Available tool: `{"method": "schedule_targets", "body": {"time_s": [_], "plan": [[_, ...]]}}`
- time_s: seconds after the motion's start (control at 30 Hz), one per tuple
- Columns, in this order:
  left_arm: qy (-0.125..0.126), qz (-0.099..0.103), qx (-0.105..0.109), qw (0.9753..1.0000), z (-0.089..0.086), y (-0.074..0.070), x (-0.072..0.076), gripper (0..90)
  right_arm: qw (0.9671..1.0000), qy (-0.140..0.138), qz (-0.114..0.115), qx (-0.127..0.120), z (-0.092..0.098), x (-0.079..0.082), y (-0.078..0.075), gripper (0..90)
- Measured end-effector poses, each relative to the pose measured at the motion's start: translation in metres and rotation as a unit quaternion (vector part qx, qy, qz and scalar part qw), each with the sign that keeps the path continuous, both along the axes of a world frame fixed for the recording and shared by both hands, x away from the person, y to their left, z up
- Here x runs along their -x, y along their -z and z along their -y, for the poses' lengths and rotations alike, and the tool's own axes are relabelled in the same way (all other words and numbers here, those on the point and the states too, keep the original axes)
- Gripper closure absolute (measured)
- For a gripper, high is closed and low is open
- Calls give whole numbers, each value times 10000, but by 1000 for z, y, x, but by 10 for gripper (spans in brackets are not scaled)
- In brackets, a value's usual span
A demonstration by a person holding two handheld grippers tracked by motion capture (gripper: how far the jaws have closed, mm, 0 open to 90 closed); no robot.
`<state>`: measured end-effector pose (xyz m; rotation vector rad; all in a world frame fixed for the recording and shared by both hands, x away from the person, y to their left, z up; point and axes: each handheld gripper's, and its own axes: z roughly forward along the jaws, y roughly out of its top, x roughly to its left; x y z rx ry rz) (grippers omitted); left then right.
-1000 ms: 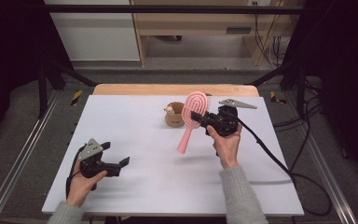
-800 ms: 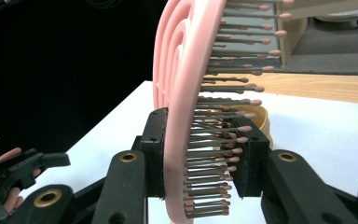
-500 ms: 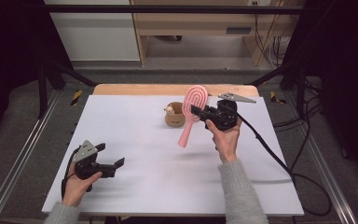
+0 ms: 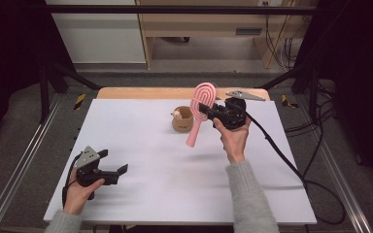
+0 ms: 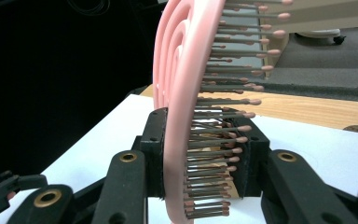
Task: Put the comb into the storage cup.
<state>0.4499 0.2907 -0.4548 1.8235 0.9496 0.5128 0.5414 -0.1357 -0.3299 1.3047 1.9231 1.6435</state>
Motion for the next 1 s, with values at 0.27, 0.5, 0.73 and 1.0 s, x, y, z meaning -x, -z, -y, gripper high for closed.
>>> {"method": "schedule_targets", "body": {"time_s": [0.27, 0.5, 0.73, 1.0], "plan": [[24, -15, -9, 10000, 0, 1, -1, 0, 9999, 86, 71, 18, -2, -8, -6, 629], [7, -41, -18, 10000, 0, 2, -1, 0, 9998, 160, 149, -2, -4, -14, -12, 629], [22, -40, -1, 10000, 0, 3, -1, 0, 9996, 222, 173, 22, -8, -20, -15, 629], [39, -66, -19, 10000, -1, 4, -2, 0, 9992, 349, 207, -13, -9, -30, -20, 629]]}}
